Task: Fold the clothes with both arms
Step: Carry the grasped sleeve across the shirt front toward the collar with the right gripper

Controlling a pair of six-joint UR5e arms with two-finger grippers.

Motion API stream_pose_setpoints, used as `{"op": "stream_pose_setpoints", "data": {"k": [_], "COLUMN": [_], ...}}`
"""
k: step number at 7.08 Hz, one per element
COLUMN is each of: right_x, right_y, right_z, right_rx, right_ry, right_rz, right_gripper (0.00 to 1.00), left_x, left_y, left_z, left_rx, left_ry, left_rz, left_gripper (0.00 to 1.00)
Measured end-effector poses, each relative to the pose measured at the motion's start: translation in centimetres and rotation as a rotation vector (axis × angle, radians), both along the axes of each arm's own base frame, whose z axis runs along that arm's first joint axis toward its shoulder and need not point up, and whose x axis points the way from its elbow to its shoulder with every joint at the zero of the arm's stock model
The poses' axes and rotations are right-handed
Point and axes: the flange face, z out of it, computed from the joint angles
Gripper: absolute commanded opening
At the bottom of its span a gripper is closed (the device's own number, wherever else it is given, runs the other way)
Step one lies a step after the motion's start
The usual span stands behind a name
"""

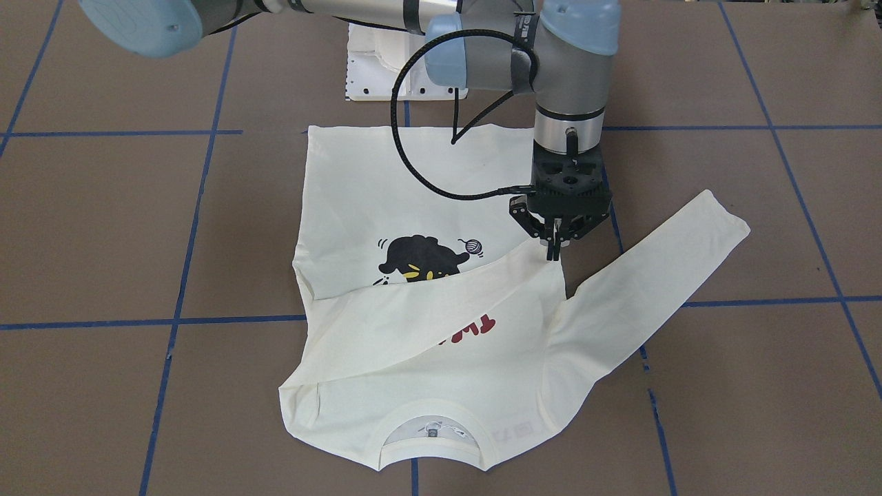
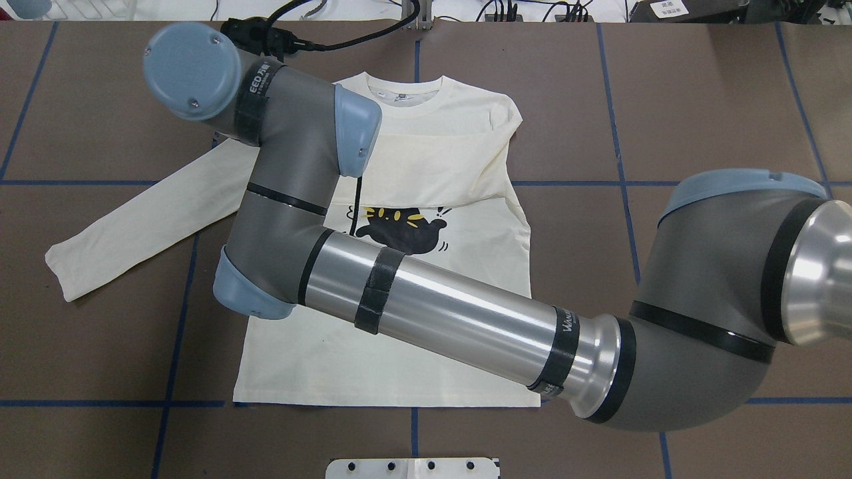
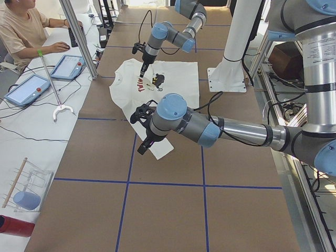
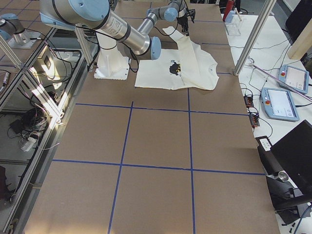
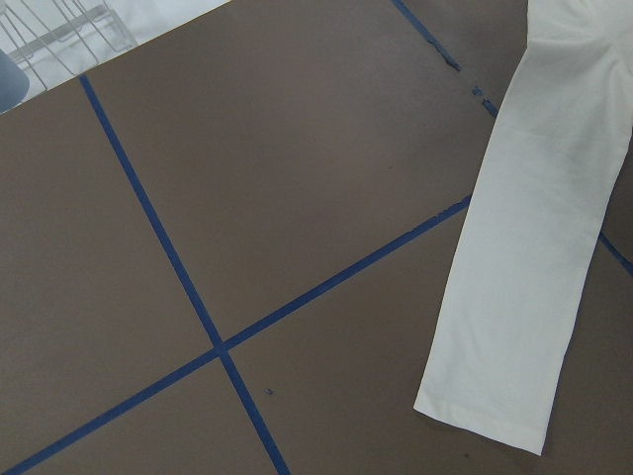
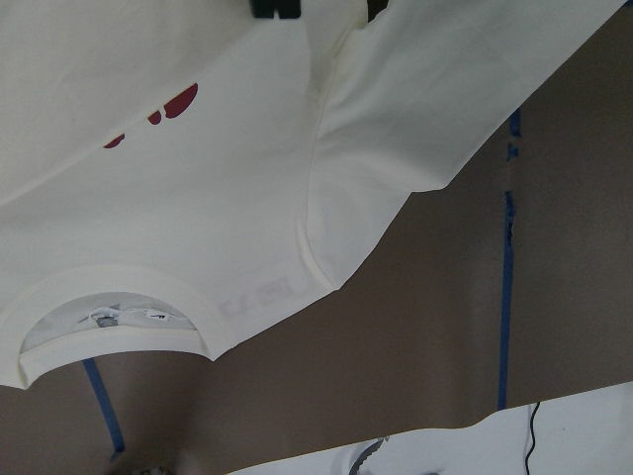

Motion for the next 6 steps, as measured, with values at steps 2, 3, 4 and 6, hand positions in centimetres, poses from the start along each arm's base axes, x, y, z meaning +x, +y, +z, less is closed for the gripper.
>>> {"op": "stream_pose_setpoints", "data": {"k": [2, 3, 4, 6], "right_x": [0.1, 1.0, 3.2, 10.9], "right_y": [0.1, -0.5, -1.7, -3.7], "right_z": [-1.0, -1.0, -0.4, 4.5], "right_rx": [-0.062, -0.126, -0.213, -0.299], "right_ry": [-0.022, -0.003, 0.036, 0.077], "right_rz": [-0.002, -0.029, -0.055, -0.066], "right_gripper": [1.00, 1.00, 1.00, 1.00], "left_x": [0.0, 0.0, 0.1, 1.3], "left_y": [-0.7, -1.5, -2.2, -3.2], "left_z": [-1.3, -2.6, -3.7, -6.1], "left_rx": [0.040, 0.093, 0.128, 0.151], "left_ry": [-0.002, -0.003, 0.002, 0.050], "left_rz": [-0.001, -0.002, -0.006, -0.033], "left_gripper": [1.00, 1.00, 1.00, 1.00]}}
